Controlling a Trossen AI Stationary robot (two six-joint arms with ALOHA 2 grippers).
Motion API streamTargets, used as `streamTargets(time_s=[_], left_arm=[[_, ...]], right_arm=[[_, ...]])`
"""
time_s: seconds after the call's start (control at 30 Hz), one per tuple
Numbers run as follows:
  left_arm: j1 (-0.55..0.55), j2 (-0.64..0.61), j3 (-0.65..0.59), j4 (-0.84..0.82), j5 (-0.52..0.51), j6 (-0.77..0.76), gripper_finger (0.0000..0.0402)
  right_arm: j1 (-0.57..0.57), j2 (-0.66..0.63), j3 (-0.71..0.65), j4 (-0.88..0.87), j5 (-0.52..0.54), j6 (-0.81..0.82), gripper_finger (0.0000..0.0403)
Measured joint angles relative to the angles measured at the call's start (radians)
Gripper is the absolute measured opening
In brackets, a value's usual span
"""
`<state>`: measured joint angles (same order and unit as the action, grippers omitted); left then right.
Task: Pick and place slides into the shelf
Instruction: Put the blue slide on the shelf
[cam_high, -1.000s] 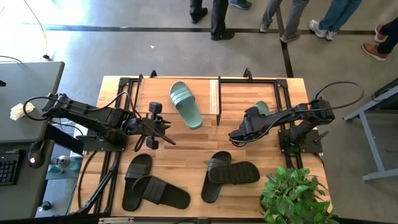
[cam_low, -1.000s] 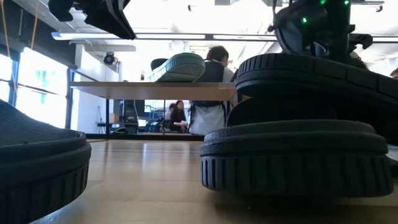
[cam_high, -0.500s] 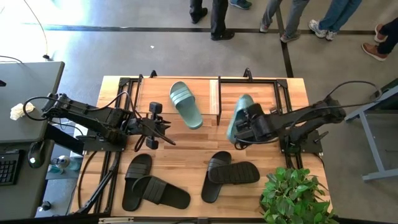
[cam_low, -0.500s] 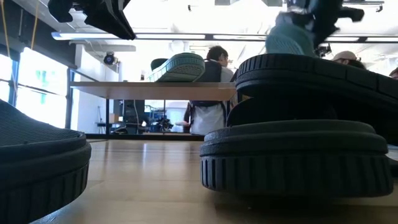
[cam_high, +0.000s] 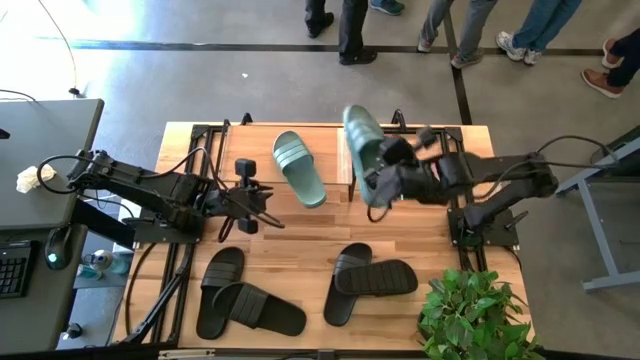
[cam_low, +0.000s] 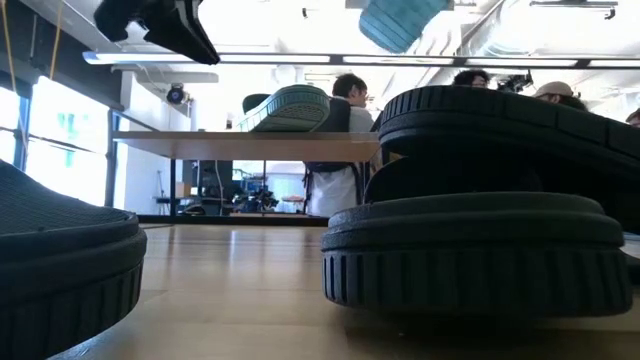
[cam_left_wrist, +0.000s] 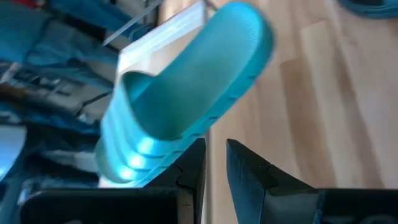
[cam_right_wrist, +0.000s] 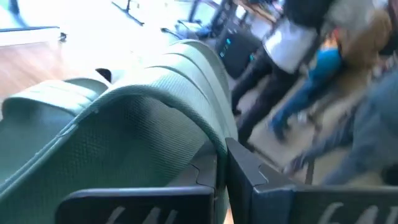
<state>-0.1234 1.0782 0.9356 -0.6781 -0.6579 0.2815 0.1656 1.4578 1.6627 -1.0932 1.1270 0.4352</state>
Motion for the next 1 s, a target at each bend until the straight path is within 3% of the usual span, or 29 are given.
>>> streamTargets(time_s=[0.17, 0.37, 0.57, 1.0], left_arm=[[0.038, 0.004, 0.0, -0.02, -0.006, -0.038, 0.0053], [0.192, 0.006, -0.001, -0.09, 0.154, -0.103, 0.0053], [0.305, 0.006, 0.0, -0.08, 0.279, -0.096, 0.0053], [0.405, 0.025, 0.0, -0.022, 0.376, -0.066, 0.0053]], right_arm=[[-0.128, 0.005, -0.033, 0.341, -0.221, -0.422, 0.0], [-0.239, 0.084, -0.044, 0.418, -0.3, -0.636, 0.0], [-0.286, 0.19, -0.045, 0.47, -0.381, -0.663, 0.0], [-0.318, 0.259, -0.045, 0.514, -0.429, -0.702, 0.0]])
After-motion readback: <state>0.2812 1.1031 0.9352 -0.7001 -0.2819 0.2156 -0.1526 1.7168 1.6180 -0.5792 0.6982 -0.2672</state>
